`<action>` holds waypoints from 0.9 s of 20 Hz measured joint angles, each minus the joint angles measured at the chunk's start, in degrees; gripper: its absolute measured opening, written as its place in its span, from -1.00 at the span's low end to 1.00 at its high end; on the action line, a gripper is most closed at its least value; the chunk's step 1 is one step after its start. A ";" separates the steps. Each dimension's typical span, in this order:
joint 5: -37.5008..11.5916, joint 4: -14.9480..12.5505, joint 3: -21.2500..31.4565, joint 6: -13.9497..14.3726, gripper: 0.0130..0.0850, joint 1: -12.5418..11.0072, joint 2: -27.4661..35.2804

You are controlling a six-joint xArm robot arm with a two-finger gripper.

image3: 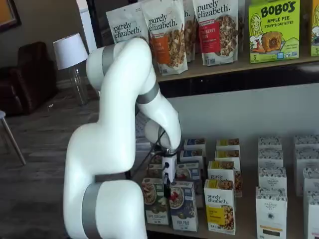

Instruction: Pick up the blue and white box that is on the bottom shelf, the second box from the left

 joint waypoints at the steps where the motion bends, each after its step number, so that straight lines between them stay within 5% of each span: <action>1: 0.05 0.57 -0.05 -0.43 1.00 0.08 0.02; 7: -0.77 3.35 -0.24 -1.83 1.00 1.23 0.24; 11: -4.13 9.16 0.72 -6.51 1.00 2.00 0.11; 18: -8.42 13.95 1.58 -11.09 1.00 2.26 0.61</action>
